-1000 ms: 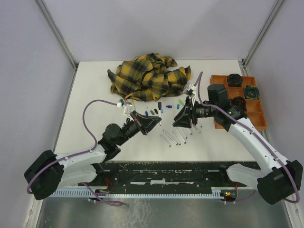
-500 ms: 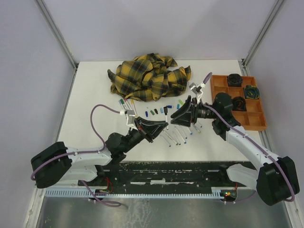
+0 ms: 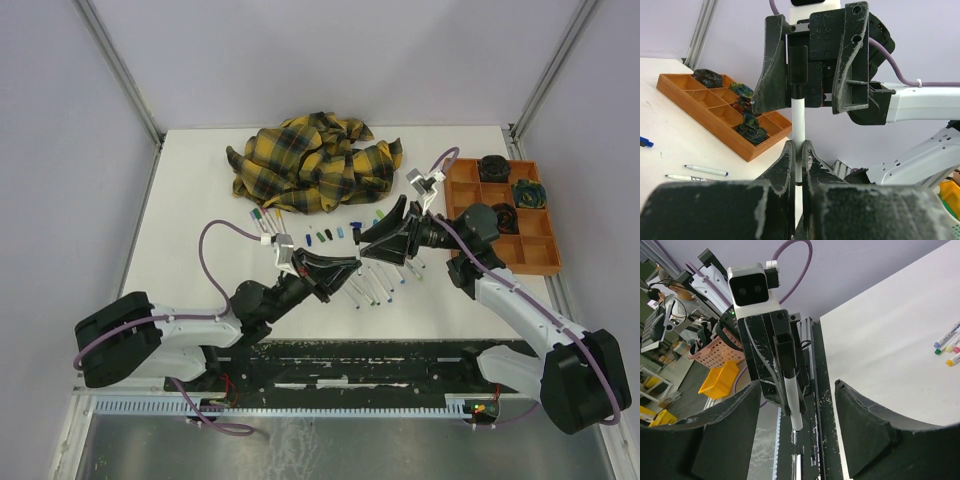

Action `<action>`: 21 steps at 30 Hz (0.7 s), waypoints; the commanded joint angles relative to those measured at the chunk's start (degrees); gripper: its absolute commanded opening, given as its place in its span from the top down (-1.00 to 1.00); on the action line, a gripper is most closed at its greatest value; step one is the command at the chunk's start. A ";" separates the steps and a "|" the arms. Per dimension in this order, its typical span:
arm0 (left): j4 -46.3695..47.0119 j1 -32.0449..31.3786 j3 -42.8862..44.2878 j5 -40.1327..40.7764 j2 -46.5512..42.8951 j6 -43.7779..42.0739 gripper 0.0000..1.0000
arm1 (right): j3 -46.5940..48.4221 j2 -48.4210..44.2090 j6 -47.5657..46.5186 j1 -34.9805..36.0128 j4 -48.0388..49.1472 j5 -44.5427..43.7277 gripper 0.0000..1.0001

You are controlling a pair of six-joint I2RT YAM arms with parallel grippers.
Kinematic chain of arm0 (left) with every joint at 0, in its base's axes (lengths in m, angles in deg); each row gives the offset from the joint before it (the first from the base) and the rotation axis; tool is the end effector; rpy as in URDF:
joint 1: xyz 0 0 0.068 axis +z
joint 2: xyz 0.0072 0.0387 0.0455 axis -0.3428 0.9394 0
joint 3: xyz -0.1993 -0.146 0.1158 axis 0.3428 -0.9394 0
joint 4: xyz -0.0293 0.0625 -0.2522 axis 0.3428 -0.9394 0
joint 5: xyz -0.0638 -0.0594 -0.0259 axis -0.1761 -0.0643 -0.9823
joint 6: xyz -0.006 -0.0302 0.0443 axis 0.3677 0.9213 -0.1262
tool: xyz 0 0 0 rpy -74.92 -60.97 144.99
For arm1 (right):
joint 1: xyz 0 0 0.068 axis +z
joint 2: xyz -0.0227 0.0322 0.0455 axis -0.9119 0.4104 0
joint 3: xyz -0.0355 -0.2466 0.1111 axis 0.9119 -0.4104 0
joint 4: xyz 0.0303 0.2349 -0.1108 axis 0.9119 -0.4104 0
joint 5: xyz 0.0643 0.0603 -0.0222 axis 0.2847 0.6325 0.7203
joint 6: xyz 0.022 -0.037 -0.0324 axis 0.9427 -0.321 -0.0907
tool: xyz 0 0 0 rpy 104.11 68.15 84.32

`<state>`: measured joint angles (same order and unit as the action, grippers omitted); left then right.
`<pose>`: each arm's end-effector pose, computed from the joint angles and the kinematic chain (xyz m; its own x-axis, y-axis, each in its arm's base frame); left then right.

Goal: Open the pen caps
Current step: Pick up the pen from the center of the board.

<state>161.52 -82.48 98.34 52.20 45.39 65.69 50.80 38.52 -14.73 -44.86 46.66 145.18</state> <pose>0.1106 -0.2060 0.2509 -0.2566 -0.5682 -0.7819 0.8318 0.2822 -0.4781 0.2075 0.1131 0.3129 -0.5866 0.1532 -0.7952 -0.8040 0.0073 0.5946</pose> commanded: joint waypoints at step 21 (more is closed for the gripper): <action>7.47 -2.86 3.80 4.65 3.73 -2.48 0.94 | 1.57 -2.10 -9.53 3.73 -7.69 0.55 0.43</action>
<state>164.97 -84.80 100.15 55.17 49.17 65.69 50.65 37.67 -19.95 -42.02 41.46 145.23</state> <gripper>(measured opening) 0.055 0.337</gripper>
